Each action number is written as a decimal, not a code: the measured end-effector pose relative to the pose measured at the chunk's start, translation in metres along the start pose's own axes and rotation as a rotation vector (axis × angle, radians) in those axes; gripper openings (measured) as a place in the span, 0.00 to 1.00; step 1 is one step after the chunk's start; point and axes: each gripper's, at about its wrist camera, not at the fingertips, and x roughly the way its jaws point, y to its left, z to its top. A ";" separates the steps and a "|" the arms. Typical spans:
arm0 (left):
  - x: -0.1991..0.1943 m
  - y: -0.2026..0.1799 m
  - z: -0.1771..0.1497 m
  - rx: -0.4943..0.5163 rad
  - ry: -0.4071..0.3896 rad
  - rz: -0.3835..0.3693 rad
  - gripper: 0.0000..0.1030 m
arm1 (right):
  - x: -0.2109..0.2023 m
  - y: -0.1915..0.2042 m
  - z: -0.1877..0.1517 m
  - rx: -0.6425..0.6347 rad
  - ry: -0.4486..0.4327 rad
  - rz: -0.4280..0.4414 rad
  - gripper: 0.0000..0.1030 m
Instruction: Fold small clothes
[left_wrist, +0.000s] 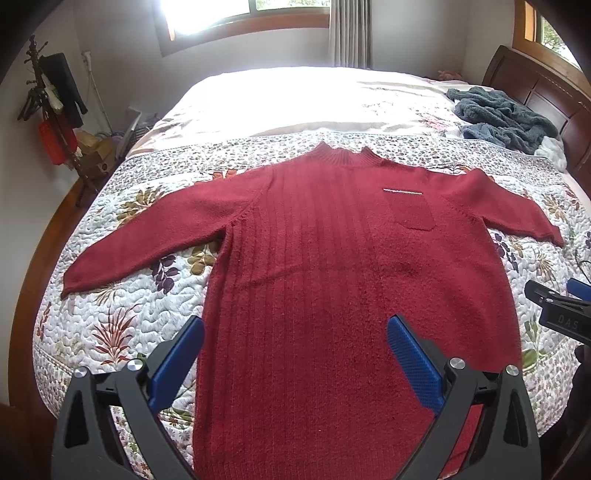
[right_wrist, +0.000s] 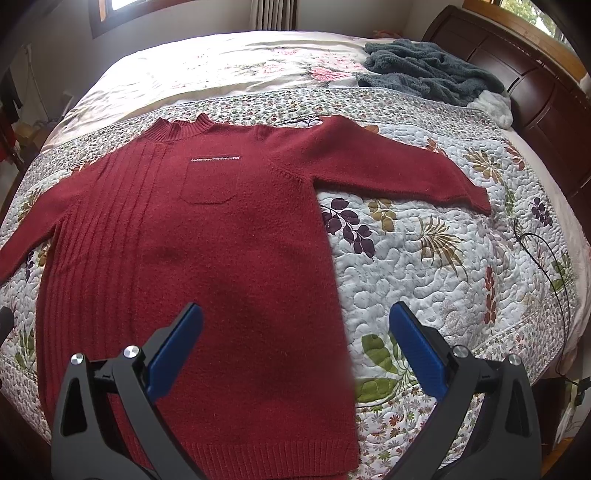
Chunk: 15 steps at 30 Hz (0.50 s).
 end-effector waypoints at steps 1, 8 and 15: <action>0.000 -0.002 0.001 -0.001 0.000 0.001 0.96 | 0.000 0.000 0.000 0.000 -0.002 0.000 0.97; -0.001 -0.001 0.002 0.000 -0.003 0.005 0.96 | 0.000 0.000 0.001 -0.003 -0.004 -0.002 0.97; -0.001 0.000 0.001 -0.003 -0.004 0.004 0.96 | 0.000 0.000 0.001 -0.002 -0.005 -0.002 0.97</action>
